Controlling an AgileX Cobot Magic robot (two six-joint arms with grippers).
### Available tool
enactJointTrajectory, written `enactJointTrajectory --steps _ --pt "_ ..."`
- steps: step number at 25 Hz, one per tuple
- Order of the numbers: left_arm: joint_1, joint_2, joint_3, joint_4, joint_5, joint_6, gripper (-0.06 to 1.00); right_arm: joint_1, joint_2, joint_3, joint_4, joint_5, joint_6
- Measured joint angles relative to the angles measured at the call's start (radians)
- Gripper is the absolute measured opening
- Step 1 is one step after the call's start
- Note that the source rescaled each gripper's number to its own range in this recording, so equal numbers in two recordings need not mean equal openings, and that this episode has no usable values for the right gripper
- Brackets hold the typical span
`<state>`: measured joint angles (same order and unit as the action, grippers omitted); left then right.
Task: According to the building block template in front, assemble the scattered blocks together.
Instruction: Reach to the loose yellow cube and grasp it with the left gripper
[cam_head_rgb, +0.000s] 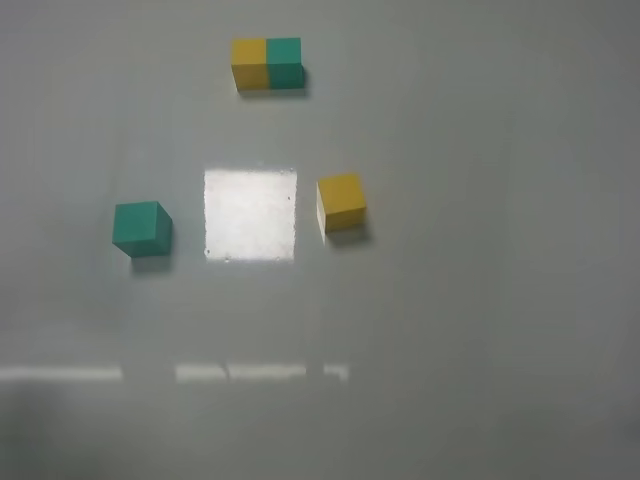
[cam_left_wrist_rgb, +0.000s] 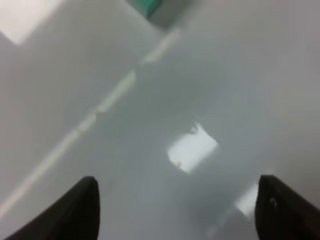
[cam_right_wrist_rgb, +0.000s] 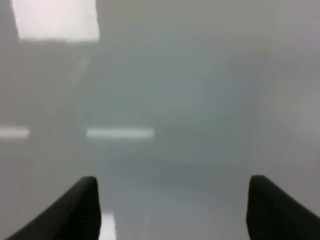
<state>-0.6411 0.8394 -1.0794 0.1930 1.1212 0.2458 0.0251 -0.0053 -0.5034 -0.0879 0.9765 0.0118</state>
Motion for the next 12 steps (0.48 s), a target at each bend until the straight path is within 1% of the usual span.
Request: enactJointTrajectory --steps 4,12 --pt "-0.097 0.099 -0.073 0.055 0.0 0.016 0.48 0.0 0.0 0.0 0.0 0.0 0.0" --pt "-0.251 0.287 -0.228 0.181 0.001 0.066 0.48 0.0 0.0 0.0 0.0 0.0 0.0"
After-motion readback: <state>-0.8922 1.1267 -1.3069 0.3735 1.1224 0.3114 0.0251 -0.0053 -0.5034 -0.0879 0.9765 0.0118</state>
